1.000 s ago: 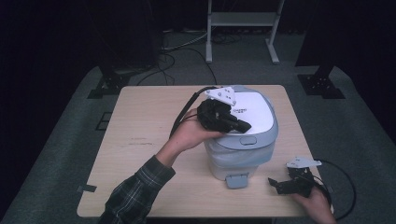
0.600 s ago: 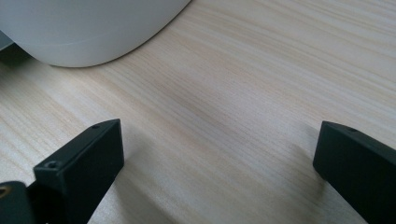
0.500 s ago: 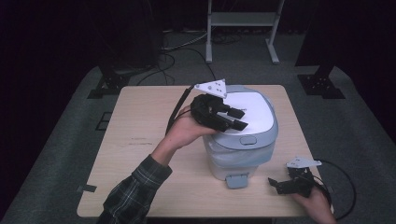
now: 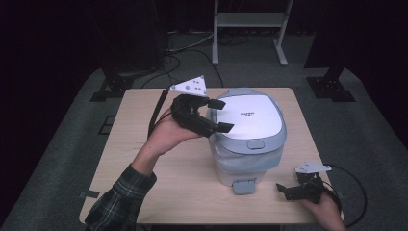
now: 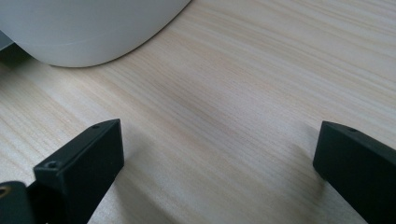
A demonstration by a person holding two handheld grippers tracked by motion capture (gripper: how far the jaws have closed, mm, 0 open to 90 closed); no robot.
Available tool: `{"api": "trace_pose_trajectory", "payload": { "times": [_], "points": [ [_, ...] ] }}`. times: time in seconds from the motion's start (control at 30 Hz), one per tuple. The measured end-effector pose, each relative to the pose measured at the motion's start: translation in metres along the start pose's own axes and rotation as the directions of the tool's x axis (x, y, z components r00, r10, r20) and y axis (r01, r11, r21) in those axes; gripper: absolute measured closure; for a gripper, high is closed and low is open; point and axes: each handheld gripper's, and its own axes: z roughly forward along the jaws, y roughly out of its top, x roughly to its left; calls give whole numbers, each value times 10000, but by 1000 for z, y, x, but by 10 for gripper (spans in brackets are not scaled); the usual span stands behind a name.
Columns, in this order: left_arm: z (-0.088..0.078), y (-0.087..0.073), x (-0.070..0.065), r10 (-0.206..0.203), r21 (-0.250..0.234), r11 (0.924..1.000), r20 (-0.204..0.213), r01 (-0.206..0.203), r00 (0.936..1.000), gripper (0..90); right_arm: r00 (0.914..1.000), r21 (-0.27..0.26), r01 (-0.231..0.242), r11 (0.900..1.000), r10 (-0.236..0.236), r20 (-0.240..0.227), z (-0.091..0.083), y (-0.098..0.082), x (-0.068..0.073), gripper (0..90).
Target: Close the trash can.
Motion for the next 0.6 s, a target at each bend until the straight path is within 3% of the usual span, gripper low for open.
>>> {"api": "trace_pose_trajectory", "payload": {
  "times": [0.3,0.6],
  "points": [
    [-26,-27,-2,-284,112,9995,-897,295,9956,108,10000,-2,2,10000,-2,1,0,0,0,7],
    [-50,-66,-3,-580,118,9980,-1897,613,9801,39,10000,-12,3,10000,-3,-5,0,0,0,8]
  ]
}}
